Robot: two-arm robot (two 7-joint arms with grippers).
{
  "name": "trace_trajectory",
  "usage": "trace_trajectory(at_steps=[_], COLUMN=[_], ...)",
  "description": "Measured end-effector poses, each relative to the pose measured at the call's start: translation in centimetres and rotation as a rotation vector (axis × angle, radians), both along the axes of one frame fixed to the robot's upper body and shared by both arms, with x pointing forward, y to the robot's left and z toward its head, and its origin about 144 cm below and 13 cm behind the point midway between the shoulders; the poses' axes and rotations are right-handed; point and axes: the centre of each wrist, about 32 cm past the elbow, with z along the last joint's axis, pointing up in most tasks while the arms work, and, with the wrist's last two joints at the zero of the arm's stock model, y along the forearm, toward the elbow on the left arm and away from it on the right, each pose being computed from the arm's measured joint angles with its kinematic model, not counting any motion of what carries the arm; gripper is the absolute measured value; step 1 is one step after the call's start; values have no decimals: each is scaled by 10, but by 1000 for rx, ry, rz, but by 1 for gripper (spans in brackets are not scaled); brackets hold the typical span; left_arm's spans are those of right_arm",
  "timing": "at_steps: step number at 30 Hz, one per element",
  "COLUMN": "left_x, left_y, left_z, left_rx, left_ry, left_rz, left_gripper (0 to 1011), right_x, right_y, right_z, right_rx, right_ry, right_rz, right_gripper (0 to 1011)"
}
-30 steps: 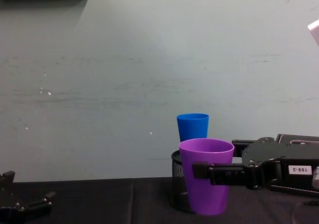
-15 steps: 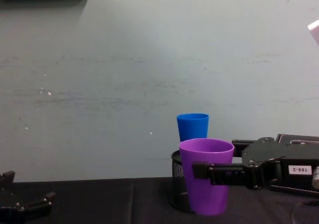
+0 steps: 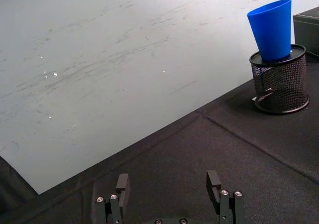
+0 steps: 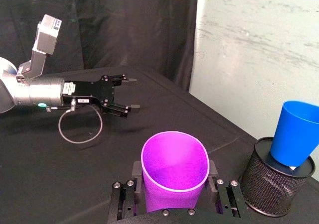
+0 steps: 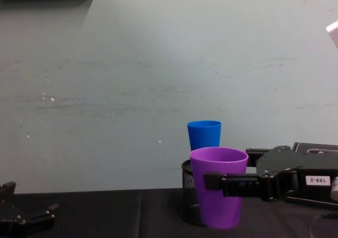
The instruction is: Pick up one cup with a gripper and tap it against the other cup.
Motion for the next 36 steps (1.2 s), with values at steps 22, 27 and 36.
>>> trace_trajectory(at_steps=[22, 27, 36], left_x=[0, 0, 0], left_y=[0, 0, 0], left_z=[0, 0, 0], left_rx=[0, 0, 0], left_ry=[0, 0, 0], left_rz=[0, 0, 0], left_gripper=[1012, 1011, 1011], right_x=[1, 1, 5], right_y=[-3, -8, -16], right_z=[-8, -21, -52], right_rx=[-10, -18, -25], right_ry=[-6, -11, -1], right_rz=[-8, -21, -60], right_gripper=[732, 732, 732])
